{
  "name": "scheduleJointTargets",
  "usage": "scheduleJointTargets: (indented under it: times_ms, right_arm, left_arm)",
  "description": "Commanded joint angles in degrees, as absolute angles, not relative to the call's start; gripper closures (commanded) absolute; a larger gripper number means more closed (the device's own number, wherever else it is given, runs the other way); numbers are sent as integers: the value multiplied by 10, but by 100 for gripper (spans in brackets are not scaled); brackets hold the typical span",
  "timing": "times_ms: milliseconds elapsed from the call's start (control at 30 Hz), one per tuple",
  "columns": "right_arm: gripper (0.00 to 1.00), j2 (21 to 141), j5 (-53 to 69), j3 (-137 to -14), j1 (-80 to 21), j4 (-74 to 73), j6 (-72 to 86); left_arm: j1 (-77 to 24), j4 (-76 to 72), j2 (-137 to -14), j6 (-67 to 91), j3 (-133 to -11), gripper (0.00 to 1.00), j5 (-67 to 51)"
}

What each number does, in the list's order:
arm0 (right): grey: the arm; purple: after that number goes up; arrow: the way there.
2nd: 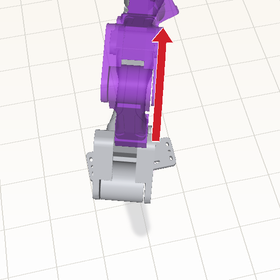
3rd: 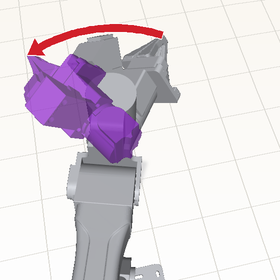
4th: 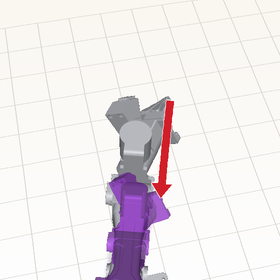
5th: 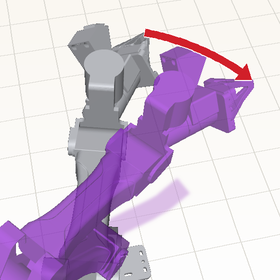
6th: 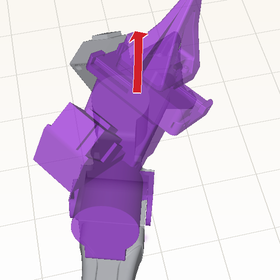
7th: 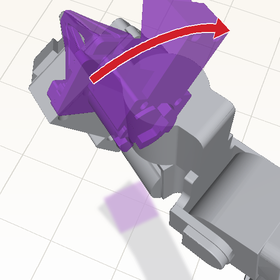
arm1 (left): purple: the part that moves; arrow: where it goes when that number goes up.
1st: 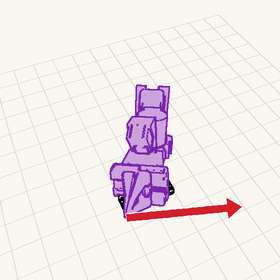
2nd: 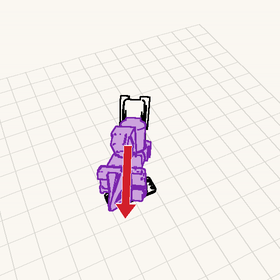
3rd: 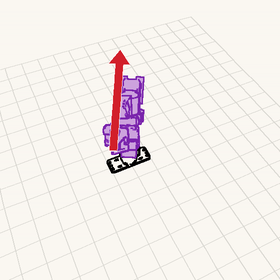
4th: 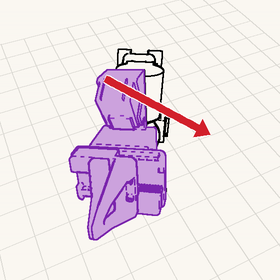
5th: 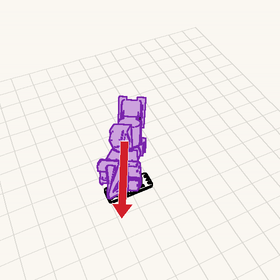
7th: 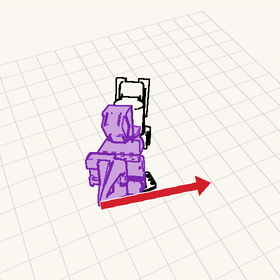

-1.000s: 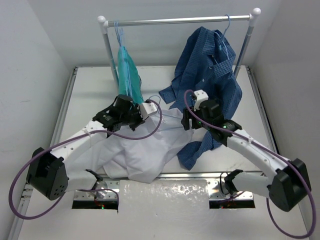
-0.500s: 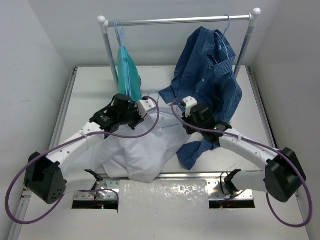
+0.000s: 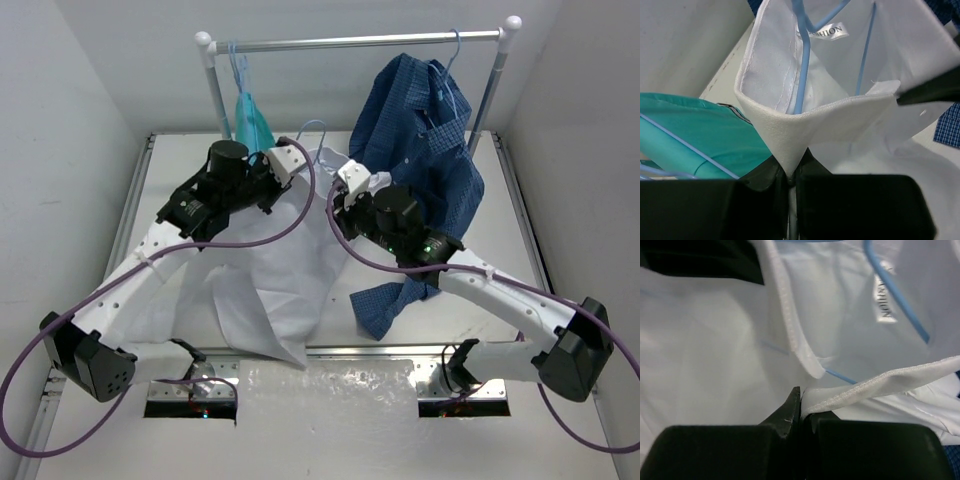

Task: Place the shirt on the hanger

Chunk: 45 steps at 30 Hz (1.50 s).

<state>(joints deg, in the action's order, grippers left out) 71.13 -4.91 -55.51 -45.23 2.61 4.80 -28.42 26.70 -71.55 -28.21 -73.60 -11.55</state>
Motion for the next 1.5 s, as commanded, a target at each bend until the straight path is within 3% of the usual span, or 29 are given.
scheduleJointTargets:
  times_ms: [0, 200, 233, 333, 467, 567, 700, 733, 933, 1467]
  right_arm:
    - [100, 708, 29, -563, -466, 60, 15]
    - [100, 698, 48, -570, -505, 18, -40]
    - [89, 691, 48, -570, -505, 11, -46]
    - [39, 649, 49, -594, -498, -53, -77]
    - [27, 599, 144, -670, -447, -175, -109]
    - [28, 621, 206, -785, -412, -299, -141]
    - [69, 674, 216, -909, -387, -413, -174]
    - [71, 685, 219, -943, -381, -453, -194]
    - [74, 745, 363, -969, -328, -531, -255]
    - [71, 775, 405, -875, -326, -380, -202]
  left_arm:
    - [-281, 240, -720, -250, -765, 100, -134]
    - [-279, 238, -722, -270, -766, 100, -180]
    - [-279, 240, -720, -285, -766, 100, -191]
    - [-279, 239, -697, -319, -751, 100, -229]
    - [-275, 217, -659, -337, -711, 100, -285]
    - [-271, 216, -647, -342, -700, 100, -328]
    - [-270, 202, -636, -336, -681, 100, -359]
    - [-269, 199, -634, -332, -676, 100, -367]
    - [-268, 173, -621, -307, -657, 100, -378]
    - [-269, 178, -600, -309, -633, 100, -408]
